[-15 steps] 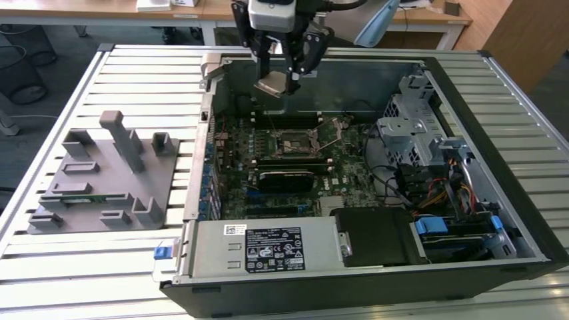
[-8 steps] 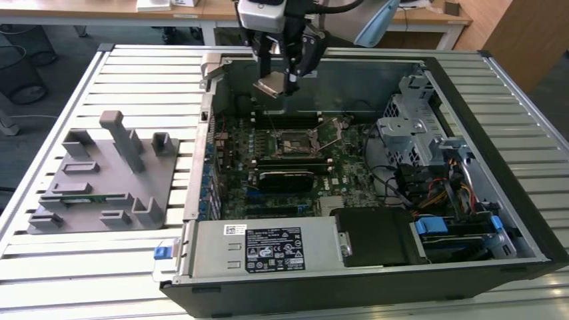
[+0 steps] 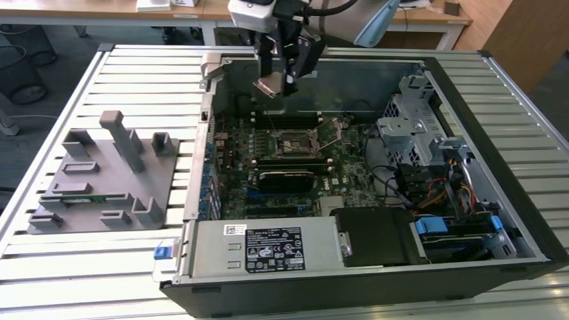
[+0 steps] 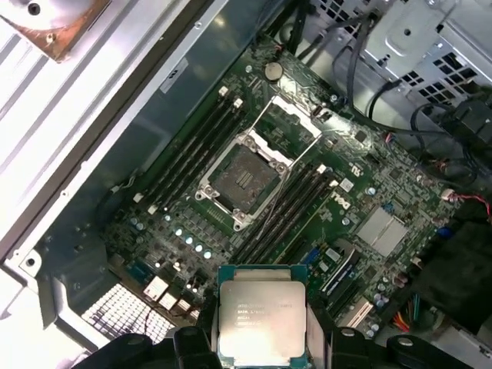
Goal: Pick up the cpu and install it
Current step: 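Place the cpu into insertion slot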
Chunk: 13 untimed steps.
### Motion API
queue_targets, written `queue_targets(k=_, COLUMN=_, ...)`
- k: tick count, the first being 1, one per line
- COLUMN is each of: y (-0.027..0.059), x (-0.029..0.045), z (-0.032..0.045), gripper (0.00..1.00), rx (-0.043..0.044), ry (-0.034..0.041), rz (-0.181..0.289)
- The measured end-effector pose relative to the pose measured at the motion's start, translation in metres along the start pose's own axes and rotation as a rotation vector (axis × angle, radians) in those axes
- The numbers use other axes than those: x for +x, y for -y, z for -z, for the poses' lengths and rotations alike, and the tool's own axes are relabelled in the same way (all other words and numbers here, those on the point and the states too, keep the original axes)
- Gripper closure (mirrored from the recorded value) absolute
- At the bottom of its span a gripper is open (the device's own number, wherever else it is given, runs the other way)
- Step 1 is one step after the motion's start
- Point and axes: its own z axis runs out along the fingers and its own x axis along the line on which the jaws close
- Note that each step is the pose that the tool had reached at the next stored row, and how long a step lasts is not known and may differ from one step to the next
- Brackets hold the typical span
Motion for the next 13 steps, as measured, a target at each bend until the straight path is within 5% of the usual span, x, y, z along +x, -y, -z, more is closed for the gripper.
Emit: queue_targets(k=13, y=-0.0009, x=0.0008, z=-0.0028, gripper=0.46, rx=0.0025, ry=-0.0058, rz=-0.175)
